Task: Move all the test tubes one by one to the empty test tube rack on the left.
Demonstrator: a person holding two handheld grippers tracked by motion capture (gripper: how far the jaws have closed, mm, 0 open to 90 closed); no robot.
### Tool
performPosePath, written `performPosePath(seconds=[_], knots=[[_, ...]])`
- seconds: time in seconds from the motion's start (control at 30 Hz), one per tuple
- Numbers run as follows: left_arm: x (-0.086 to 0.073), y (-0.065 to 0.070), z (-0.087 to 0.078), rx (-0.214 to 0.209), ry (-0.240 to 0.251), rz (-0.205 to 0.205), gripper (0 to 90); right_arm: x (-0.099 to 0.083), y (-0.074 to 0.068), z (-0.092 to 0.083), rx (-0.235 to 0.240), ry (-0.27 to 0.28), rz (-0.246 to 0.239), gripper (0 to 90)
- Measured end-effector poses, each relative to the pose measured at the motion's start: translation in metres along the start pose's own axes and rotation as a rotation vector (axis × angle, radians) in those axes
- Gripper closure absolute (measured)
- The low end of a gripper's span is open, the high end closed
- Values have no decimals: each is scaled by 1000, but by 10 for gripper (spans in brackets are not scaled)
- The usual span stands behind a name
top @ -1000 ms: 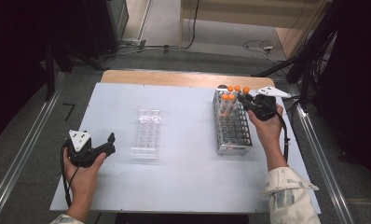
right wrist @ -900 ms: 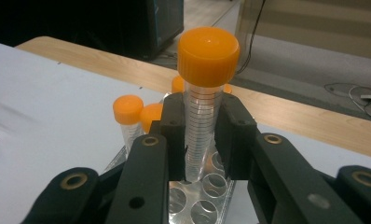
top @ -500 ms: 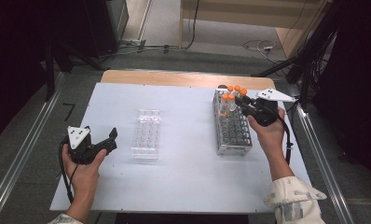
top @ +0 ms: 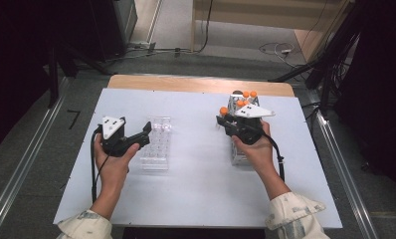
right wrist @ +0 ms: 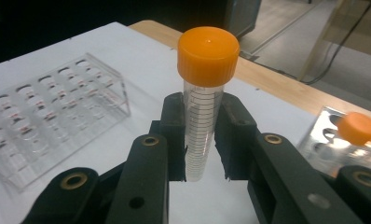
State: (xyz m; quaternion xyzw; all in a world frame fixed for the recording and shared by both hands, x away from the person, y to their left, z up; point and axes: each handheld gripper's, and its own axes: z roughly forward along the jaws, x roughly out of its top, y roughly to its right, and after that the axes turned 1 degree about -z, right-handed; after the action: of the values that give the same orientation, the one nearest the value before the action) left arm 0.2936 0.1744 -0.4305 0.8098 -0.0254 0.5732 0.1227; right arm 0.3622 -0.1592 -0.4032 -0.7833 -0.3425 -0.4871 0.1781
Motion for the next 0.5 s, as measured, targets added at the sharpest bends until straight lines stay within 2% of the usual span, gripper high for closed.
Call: performPosePath(seconds=[0.2,0.23,0.3,0.5], knots=[[10,25,14,-45,-8,51,134,1,-16,15,41,-16,-15,721],[10,25,14,-45,-8,51,134,1,-18,17,45,-21,-13,721],[13,36,20,-73,-11,74,135,1,-21,21,53,-27,-14,721],[13,51,29,-115,-16,91,149,0,-29,35,73,-61,-22,721]])
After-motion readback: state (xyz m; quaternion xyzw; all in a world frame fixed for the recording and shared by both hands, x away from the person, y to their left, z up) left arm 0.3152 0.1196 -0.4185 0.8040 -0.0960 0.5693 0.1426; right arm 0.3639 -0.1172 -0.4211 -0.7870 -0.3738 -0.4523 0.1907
